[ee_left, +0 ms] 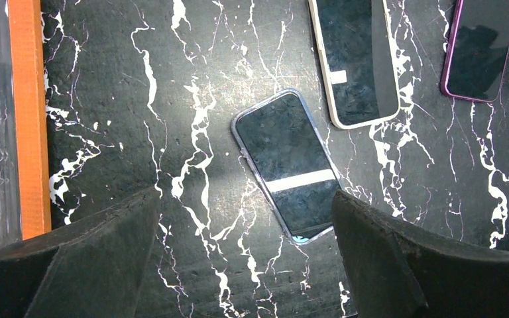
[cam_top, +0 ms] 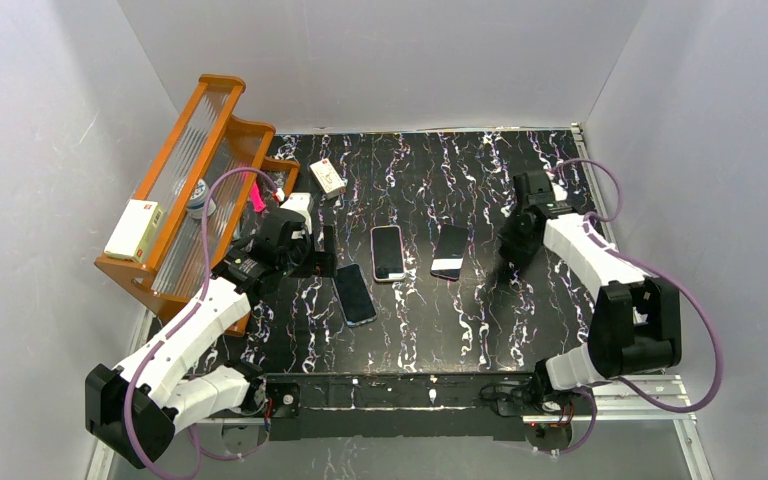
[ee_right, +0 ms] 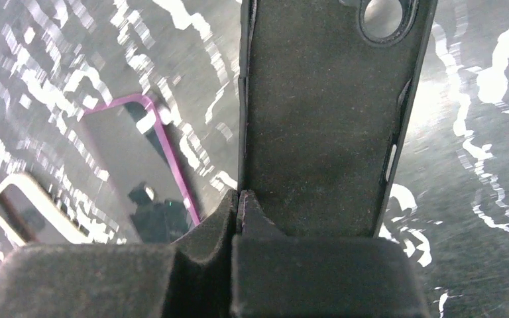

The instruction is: Put the phone into the phone case

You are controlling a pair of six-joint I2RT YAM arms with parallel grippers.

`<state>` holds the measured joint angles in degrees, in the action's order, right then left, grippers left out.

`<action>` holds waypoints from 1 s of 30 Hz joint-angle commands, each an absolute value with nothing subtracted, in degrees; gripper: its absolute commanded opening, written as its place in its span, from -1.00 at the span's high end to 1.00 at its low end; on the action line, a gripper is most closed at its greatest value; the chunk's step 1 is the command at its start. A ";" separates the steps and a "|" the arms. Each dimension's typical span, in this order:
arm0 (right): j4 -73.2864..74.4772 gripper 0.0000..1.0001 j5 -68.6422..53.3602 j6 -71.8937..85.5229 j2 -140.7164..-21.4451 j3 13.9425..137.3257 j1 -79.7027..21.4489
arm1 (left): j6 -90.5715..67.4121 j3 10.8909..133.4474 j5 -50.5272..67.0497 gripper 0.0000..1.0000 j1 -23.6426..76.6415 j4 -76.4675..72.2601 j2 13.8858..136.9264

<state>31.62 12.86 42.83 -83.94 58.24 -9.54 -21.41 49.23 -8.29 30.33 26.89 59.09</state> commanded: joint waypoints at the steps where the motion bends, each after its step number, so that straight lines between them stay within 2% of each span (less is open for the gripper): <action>1: 34.53 0.97 10.28 41.47 -80.87 56.54 -17.85 | -20.92 49.48 -10.02 -0.96 30.15 27.50 57.68; 10: 31.98 0.97 2.42 42.95 -77.94 51.01 -38.28 | -20.84 49.55 -10.22 -0.96 30.15 27.55 58.09; 16: 29.21 0.97 3.19 43.83 -79.95 49.19 -50.62 | -20.74 49.57 -12.35 -0.96 30.15 27.86 57.27; 27: 27.49 0.97 1.43 48.73 -84.45 48.48 -59.29 | -20.51 49.75 -13.33 -0.96 30.15 28.21 57.75; 28: 27.44 0.95 1.65 49.14 -84.54 48.29 -59.59 | -20.53 49.77 -13.48 -0.96 30.15 28.21 57.77; 30: 27.24 0.74 1.68 49.49 -84.55 48.17 -59.82 | -20.55 49.83 -13.68 -0.96 30.15 28.21 57.70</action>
